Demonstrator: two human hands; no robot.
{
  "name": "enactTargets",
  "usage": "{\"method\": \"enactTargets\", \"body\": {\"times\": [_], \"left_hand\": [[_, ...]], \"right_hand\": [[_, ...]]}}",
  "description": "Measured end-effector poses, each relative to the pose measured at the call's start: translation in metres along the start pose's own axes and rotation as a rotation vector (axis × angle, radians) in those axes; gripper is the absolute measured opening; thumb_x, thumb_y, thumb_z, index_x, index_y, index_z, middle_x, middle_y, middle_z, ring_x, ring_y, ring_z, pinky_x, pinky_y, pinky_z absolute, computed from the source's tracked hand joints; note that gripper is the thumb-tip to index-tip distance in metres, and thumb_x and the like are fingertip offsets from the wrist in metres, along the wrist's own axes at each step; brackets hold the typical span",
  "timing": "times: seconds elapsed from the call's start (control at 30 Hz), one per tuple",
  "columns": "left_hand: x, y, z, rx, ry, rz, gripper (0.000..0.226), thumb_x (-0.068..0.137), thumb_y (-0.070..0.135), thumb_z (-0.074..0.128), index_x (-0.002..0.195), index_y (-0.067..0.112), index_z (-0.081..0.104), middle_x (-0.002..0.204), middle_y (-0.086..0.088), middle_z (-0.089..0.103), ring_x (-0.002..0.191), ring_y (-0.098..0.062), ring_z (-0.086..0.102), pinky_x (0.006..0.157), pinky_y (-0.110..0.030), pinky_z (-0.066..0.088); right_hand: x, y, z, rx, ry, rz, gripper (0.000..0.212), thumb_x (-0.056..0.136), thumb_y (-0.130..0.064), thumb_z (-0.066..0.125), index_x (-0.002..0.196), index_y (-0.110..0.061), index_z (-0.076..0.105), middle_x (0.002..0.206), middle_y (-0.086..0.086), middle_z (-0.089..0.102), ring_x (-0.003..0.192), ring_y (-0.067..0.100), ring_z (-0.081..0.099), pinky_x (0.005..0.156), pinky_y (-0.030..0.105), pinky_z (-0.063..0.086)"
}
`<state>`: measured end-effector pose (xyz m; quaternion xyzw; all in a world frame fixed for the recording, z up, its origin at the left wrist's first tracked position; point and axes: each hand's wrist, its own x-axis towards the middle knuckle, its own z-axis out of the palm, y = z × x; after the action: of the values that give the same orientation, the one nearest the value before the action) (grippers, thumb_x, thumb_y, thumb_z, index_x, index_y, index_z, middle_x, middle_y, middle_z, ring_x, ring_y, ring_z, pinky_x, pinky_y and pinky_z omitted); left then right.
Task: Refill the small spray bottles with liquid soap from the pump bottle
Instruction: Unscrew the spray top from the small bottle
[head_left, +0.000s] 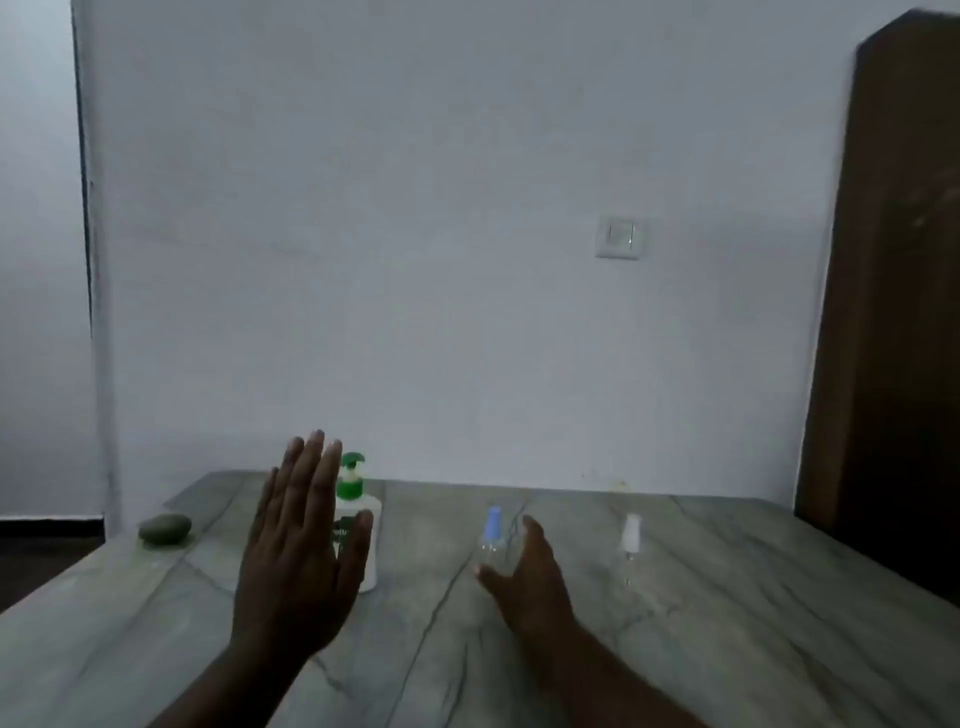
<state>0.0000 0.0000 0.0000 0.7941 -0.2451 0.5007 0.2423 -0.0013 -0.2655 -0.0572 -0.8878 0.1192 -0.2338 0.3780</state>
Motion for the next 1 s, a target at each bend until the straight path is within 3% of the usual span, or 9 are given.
{"method": "enactTargets", "body": {"times": [0.1,0.2,0.27,0.37,0.43,0.53,0.73,0.9,1.0], "left_hand": [[-0.002,0.009,0.007,-0.054,0.011,0.031,0.069,0.102,0.046,0.039,0.161,0.011,0.033,0.172,-0.005,0.023,0.16,-0.025,0.019,0.129,-0.042,0.017],[-0.006,0.014,0.026,-0.081,0.054,0.093,0.065,0.099,0.041,0.047,0.154,0.007,0.044,0.168,-0.008,0.034,0.157,-0.028,0.029,0.125,-0.049,0.027],[-0.006,0.017,0.033,-0.096,0.066,0.108,0.063,0.097,0.04,0.05,0.151,0.008,0.049,0.164,-0.009,0.041,0.154,-0.027,0.035,0.126,-0.043,0.026],[-0.009,0.03,0.044,-0.179,-0.032,0.092,0.053,0.097,0.046,0.051,0.142,0.019,0.058,0.145,-0.002,0.062,0.134,-0.018,0.056,0.119,-0.027,0.034],[-0.007,0.042,0.051,-0.222,-0.235,0.016,0.04,0.099,0.05,0.051,0.137,0.04,0.052,0.133,0.011,0.066,0.115,-0.005,0.064,0.102,-0.022,0.048],[-0.007,0.053,0.066,-0.373,-0.435,-0.207,0.052,0.101,0.042,0.059,0.142,0.053,0.03,0.134,0.024,0.052,0.114,0.008,0.056,0.097,-0.015,0.046],[-0.01,0.073,0.068,-0.682,-0.414,-0.519,0.021,0.102,0.037,0.063,0.12,0.048,0.063,0.112,0.029,0.065,0.098,0.024,0.059,0.077,-0.001,0.045],[-0.015,0.075,0.055,-0.795,-0.387,-0.601,0.019,0.1,0.017,0.067,0.105,0.033,0.076,0.1,0.016,0.076,0.095,0.006,0.07,0.085,-0.016,0.053],[-0.019,0.072,0.048,-0.855,-0.469,-0.607,0.02,0.102,0.015,0.063,0.108,0.032,0.074,0.103,0.021,0.074,0.097,0.012,0.068,0.079,-0.006,0.05]], "right_hand": [[0.001,0.004,0.008,0.031,-0.03,0.047,0.102,0.082,-0.045,0.08,0.16,-0.018,0.02,0.158,0.005,0.041,0.142,0.022,0.045,0.109,0.028,0.04],[0.008,0.001,0.01,-0.005,-0.028,0.066,0.076,0.087,-0.043,0.074,0.149,-0.023,0.036,0.142,-0.001,0.056,0.129,0.022,0.057,0.098,0.027,0.045],[0.011,-0.002,0.008,-0.018,-0.011,0.045,0.047,0.088,-0.042,0.069,0.127,-0.028,0.047,0.119,-0.006,0.065,0.114,0.02,0.063,0.089,0.029,0.049],[0.009,-0.002,0.008,0.018,-0.023,0.05,0.035,0.085,-0.041,0.069,0.11,-0.026,0.051,0.098,-0.006,0.066,0.1,0.019,0.066,0.07,0.023,0.046],[0.006,-0.01,0.006,0.067,-0.029,0.056,0.035,0.082,-0.043,0.071,0.106,-0.023,0.055,0.093,-0.002,0.069,0.091,0.014,0.067,0.064,0.016,0.041],[-0.005,-0.022,0.009,0.101,-0.035,0.017,0.035,0.087,-0.055,0.067,0.096,-0.021,0.06,0.087,-0.002,0.07,0.074,-0.002,0.063,0.063,0.009,0.042],[-0.037,-0.03,0.008,0.071,-0.079,-0.114,0.016,0.091,-0.055,0.064,0.085,-0.055,0.049,0.074,-0.036,0.054,0.072,-0.031,0.047,0.072,-0.006,0.032],[-0.057,-0.018,0.004,0.212,-0.138,-0.189,0.027,0.076,-0.049,0.075,0.101,-0.038,0.068,0.093,-0.022,0.074,0.085,-0.005,0.069,0.077,0.025,0.055],[-0.062,-0.02,0.006,0.191,-0.152,-0.187,0.03,0.08,-0.044,0.077,0.107,-0.037,0.067,0.101,-0.015,0.074,0.092,0.002,0.069,0.082,0.033,0.056]]}}
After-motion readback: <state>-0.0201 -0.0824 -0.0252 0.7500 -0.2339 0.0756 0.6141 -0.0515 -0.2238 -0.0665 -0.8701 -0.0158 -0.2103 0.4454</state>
